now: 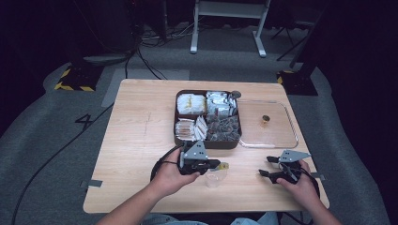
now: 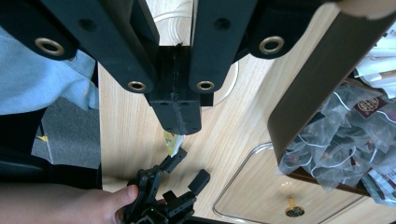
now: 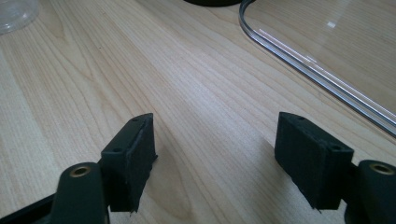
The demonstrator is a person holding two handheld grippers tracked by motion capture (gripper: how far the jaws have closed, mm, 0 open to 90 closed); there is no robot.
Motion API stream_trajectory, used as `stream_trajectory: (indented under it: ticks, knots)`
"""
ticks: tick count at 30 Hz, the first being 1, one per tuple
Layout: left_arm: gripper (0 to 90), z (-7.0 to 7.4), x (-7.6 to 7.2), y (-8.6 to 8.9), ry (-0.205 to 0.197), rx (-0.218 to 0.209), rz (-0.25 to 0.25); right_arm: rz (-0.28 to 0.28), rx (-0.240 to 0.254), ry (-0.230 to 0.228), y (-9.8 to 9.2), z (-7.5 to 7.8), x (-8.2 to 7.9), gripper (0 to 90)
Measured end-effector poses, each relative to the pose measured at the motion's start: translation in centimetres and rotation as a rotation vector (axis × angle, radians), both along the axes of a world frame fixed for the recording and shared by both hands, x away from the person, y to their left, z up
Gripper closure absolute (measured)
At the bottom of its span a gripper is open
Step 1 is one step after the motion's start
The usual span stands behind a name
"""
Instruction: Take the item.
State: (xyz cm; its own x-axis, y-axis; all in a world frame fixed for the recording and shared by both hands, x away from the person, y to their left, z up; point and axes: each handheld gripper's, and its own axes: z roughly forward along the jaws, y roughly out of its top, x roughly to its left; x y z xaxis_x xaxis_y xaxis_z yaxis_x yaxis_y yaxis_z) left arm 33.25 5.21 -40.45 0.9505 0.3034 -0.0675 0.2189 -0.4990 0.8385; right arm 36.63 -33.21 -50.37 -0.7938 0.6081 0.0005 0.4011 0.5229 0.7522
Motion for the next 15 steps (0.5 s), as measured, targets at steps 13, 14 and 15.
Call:
stream_trajectory:
  ticks: [13, 14, 15]
  knots:
    - [89.5, -0.90, -0.13, -0.43, 0.005, 0.007, -0.019, 0.001, 0.000, 0.000, -0.01, 0.00, 0.01, 29.2]
    - [87.5, -0.95, -0.11, -0.45, 0.009, 0.006, -0.026, 0.001, 0.000, 0.000, 0.00, 0.00, 0.01, 29.2]
    - [84.1, -0.95, -0.11, -0.45, 0.009, 0.006, -0.026, 0.001, -0.001, 0.000, 0.00, 0.00, 0.01, 29.2]
